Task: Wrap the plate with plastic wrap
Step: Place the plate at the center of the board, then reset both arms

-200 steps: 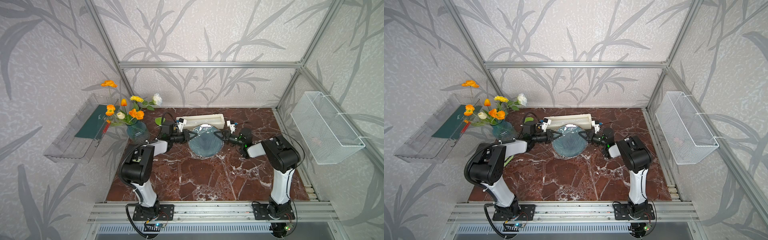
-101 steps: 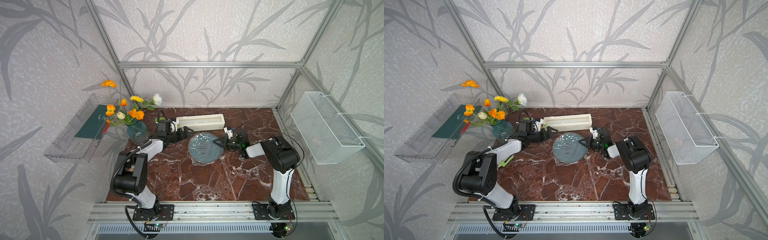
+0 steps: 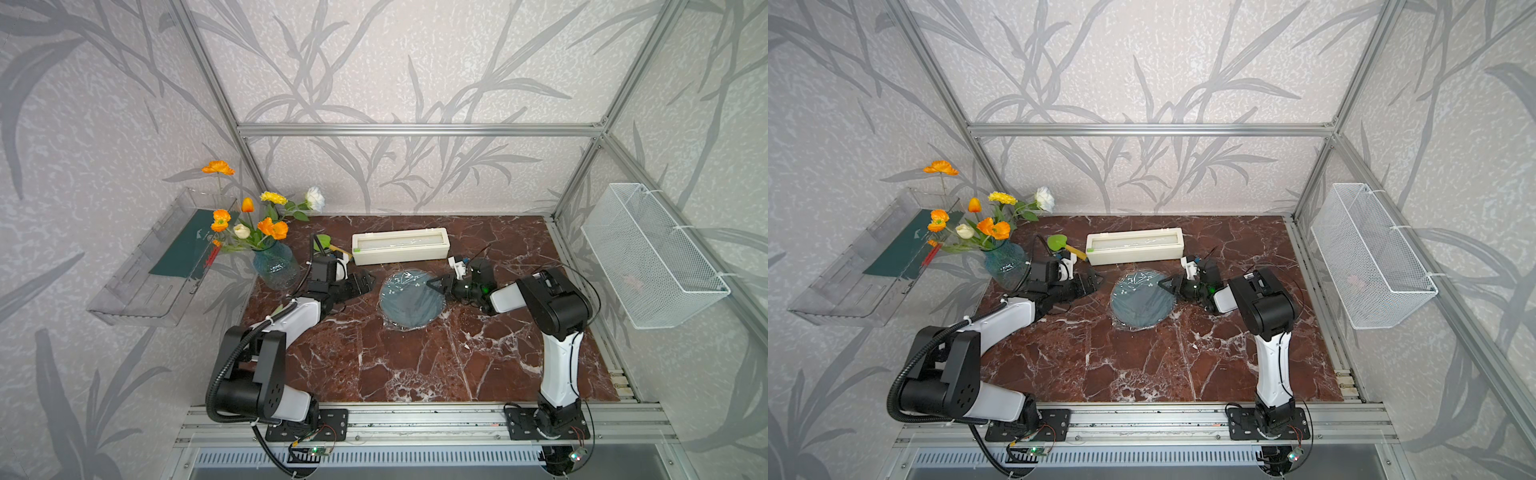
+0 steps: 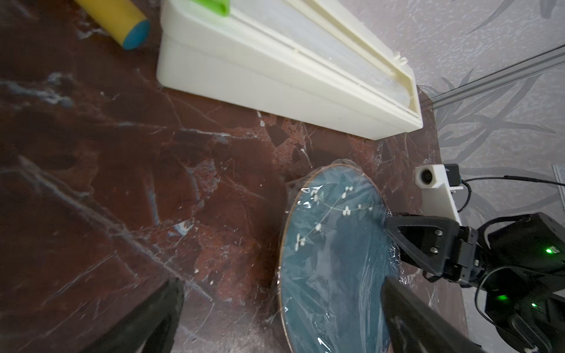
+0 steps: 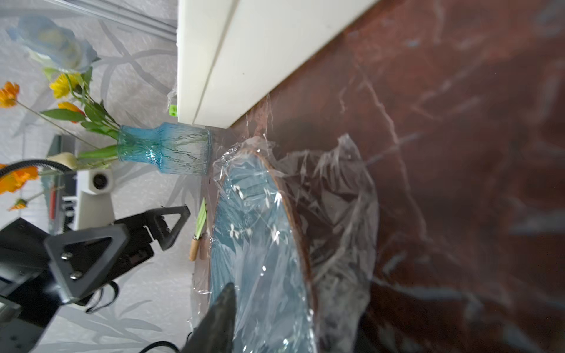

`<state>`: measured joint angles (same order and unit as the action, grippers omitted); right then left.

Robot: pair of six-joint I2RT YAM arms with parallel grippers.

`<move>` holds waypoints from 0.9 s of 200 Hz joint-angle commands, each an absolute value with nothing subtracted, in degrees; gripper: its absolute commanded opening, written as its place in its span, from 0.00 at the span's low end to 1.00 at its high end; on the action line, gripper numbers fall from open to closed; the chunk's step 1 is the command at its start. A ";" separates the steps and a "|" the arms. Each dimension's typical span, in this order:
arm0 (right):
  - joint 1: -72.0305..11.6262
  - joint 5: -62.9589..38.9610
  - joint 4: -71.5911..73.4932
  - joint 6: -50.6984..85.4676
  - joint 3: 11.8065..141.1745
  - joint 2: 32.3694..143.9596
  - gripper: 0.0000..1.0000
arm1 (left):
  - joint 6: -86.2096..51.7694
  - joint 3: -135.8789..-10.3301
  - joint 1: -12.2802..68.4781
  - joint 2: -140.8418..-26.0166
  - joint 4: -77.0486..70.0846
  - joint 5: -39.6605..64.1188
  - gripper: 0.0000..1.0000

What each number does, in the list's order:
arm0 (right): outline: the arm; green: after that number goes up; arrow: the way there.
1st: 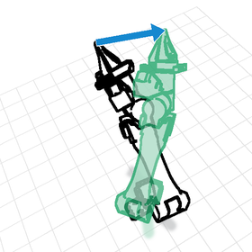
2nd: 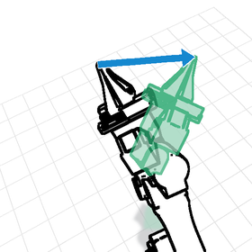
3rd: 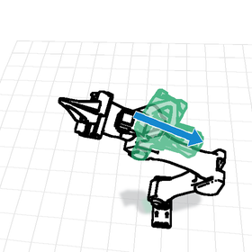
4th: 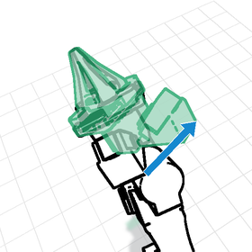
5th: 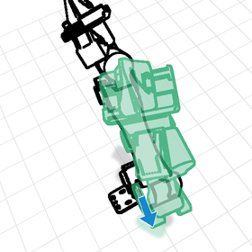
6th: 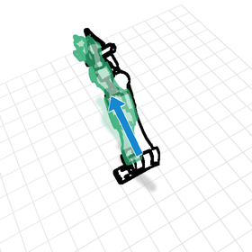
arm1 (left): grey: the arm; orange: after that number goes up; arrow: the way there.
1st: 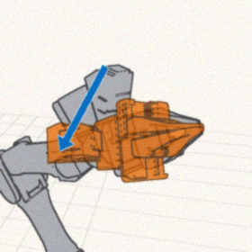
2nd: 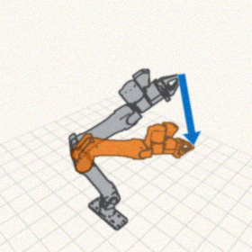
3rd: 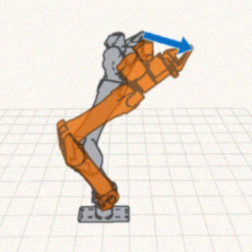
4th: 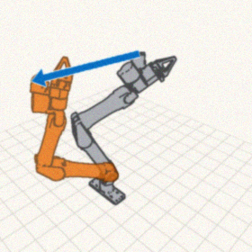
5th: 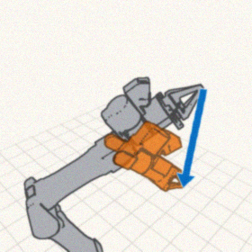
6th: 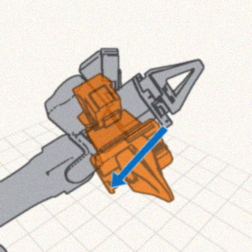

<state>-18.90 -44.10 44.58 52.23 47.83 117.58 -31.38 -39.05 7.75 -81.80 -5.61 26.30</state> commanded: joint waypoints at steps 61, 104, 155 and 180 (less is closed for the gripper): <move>-13.27 -30.17 -6.74 23.66 54.13 91.67 0.99 | -31.73 -29.39 10.67 -72.28 -8.62 4.41 0.99; -13.23 -0.74 -18.13 9.17 60.60 83.71 0.99 | -32.06 -29.57 11.34 -74.70 -8.78 7.38 1.00; -13.10 15.92 19.39 -6.62 40.35 87.26 0.99 | -33.48 -31.15 11.43 -76.07 -7.58 9.04 0.99; -10.26 15.05 32.32 -5.22 34.38 90.99 0.99 | -33.11 -31.20 11.43 -75.00 -7.03 8.09 1.00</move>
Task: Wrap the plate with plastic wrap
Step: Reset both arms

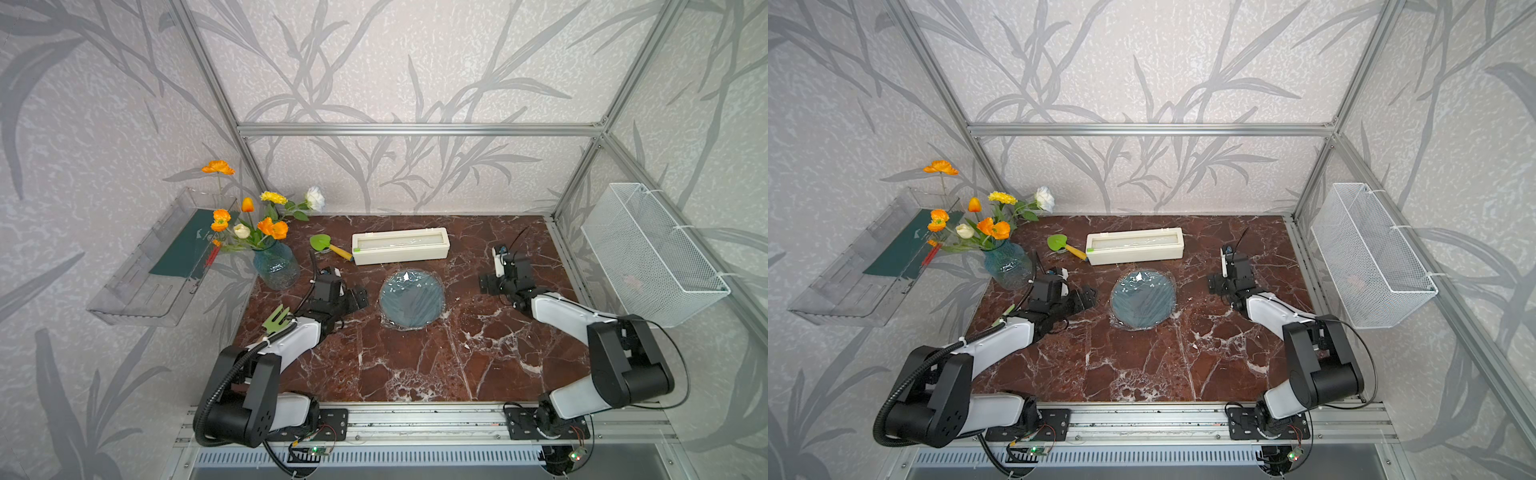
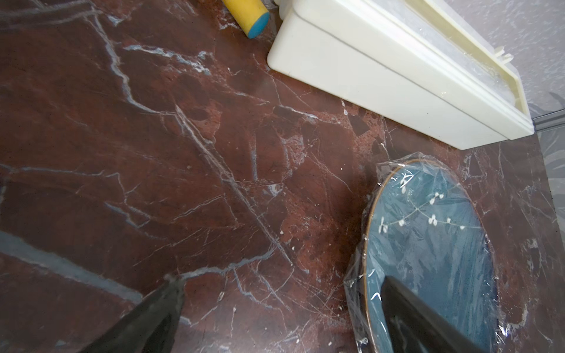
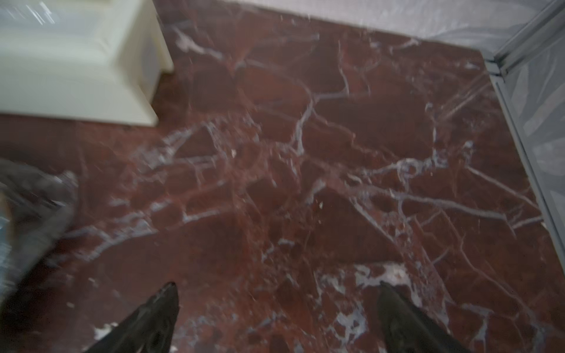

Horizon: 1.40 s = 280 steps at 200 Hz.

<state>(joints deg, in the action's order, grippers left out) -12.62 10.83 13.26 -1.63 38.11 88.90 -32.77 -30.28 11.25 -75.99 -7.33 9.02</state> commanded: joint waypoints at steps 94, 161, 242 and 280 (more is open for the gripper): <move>-7.90 7.53 58.41 -5.53 20.33 91.03 0.99 | -26.38 -36.04 11.43 -69.09 -1.18 -9.85 1.00; -7.92 7.26 58.37 -5.63 20.32 90.96 0.99 | 5.36 -28.58 11.22 -72.42 -24.19 -23.12 1.00; -7.91 7.12 58.18 -5.61 20.39 90.93 0.99 | -3.67 -18.80 3.25 -87.34 -55.67 -22.87 1.00; -7.75 6.70 57.77 -5.49 20.53 90.88 0.99 | -3.51 -22.48 2.40 -87.80 -49.26 -20.21 1.00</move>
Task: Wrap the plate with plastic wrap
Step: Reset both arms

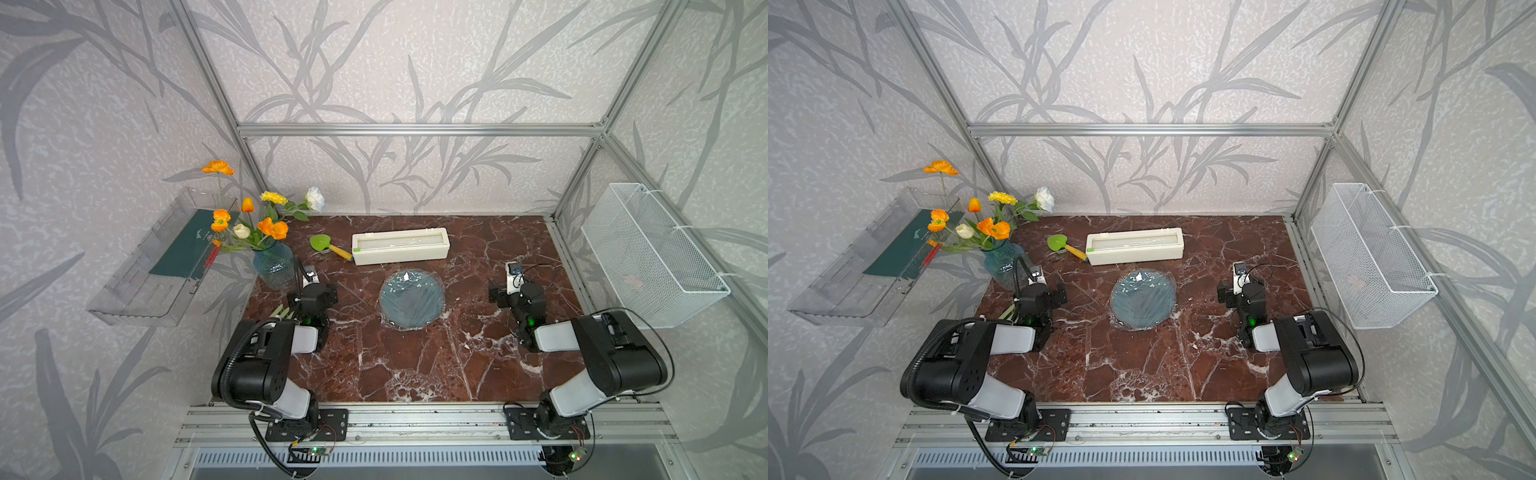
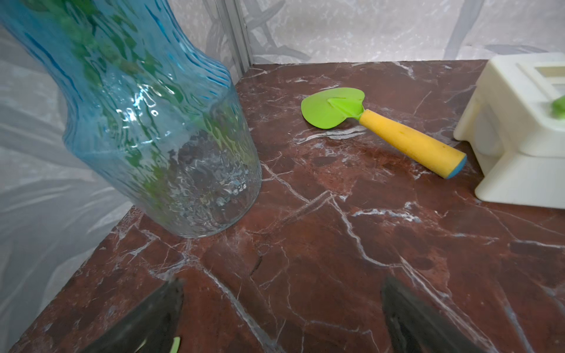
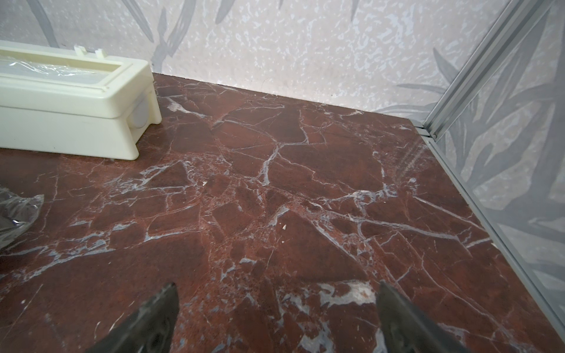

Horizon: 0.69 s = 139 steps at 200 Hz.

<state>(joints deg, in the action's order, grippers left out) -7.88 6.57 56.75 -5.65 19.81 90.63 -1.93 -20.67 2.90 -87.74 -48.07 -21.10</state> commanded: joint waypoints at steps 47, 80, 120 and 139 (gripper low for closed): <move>-7.67 6.59 57.74 -5.45 20.54 90.88 0.99 | -3.52 -22.38 2.38 -87.61 -49.00 -20.14 1.00; -7.70 6.59 57.80 -5.45 20.53 90.88 0.99 | -3.51 -22.36 2.46 -87.70 -49.13 -20.13 1.00; -7.65 6.59 57.75 -5.45 20.49 90.88 0.99 | -3.52 -22.50 2.45 -87.80 -48.93 -20.15 1.00; -7.65 6.59 57.80 -5.45 20.50 90.86 0.99 | -3.52 -22.71 2.45 -87.80 -48.61 -20.05 1.00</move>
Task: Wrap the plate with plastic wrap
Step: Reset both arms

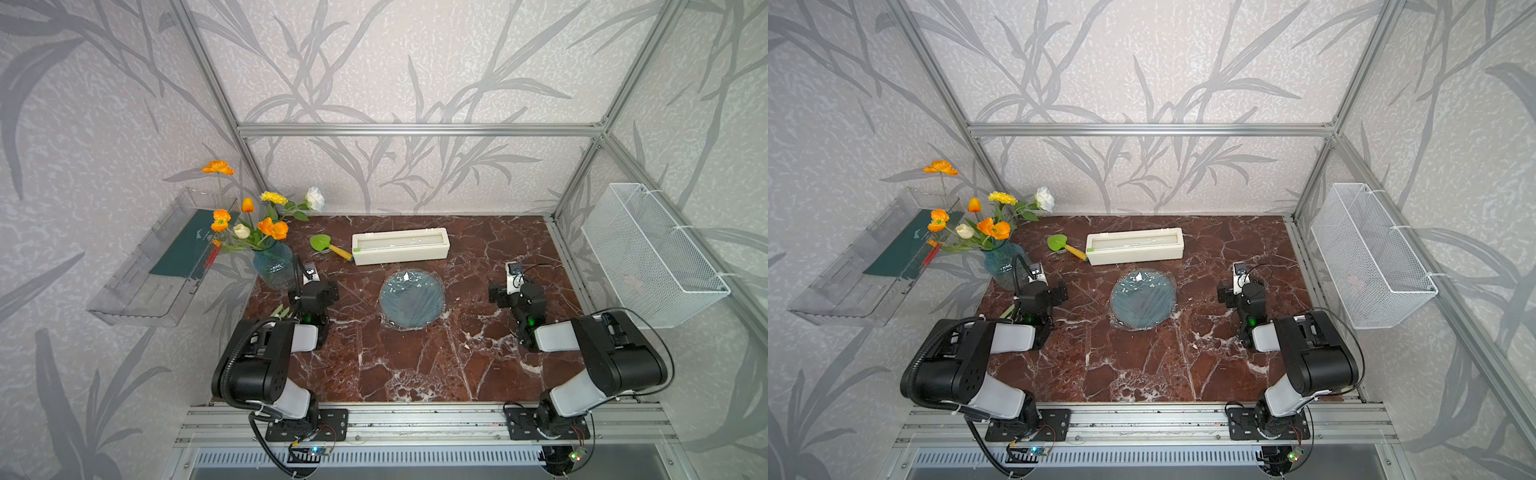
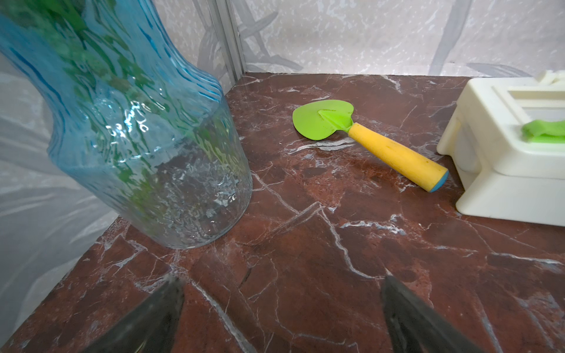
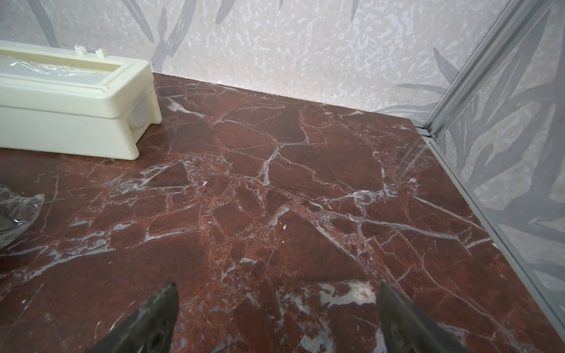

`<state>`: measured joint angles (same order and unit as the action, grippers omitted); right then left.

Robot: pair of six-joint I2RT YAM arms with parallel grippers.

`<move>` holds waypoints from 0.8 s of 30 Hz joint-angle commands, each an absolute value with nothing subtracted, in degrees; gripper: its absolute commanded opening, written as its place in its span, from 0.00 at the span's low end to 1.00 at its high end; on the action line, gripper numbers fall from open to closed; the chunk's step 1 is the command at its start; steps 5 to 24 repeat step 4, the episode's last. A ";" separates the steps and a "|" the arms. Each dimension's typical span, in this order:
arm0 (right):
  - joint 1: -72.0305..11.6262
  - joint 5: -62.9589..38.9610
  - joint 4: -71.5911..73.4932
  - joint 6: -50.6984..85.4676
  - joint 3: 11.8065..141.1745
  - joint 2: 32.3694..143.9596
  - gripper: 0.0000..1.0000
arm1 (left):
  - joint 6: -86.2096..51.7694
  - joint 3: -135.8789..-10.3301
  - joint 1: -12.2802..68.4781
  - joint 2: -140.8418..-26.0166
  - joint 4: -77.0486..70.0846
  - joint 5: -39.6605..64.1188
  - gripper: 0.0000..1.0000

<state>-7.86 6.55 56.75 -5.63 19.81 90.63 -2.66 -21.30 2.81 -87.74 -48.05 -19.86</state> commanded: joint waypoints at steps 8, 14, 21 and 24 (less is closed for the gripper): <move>-7.65 6.59 57.83 -5.45 20.48 90.88 0.99 | -3.60 -22.37 2.39 -87.63 -49.03 -20.03 1.00; -7.65 6.59 57.83 -5.45 20.48 90.88 0.99 | -3.60 -22.37 2.39 -87.63 -49.03 -20.03 1.00; -7.65 6.59 57.83 -5.45 20.48 90.88 0.99 | -3.60 -22.37 2.39 -87.63 -49.03 -20.03 1.00; -7.65 6.59 57.83 -5.45 20.48 90.88 0.99 | -3.60 -22.37 2.39 -87.63 -49.03 -20.03 1.00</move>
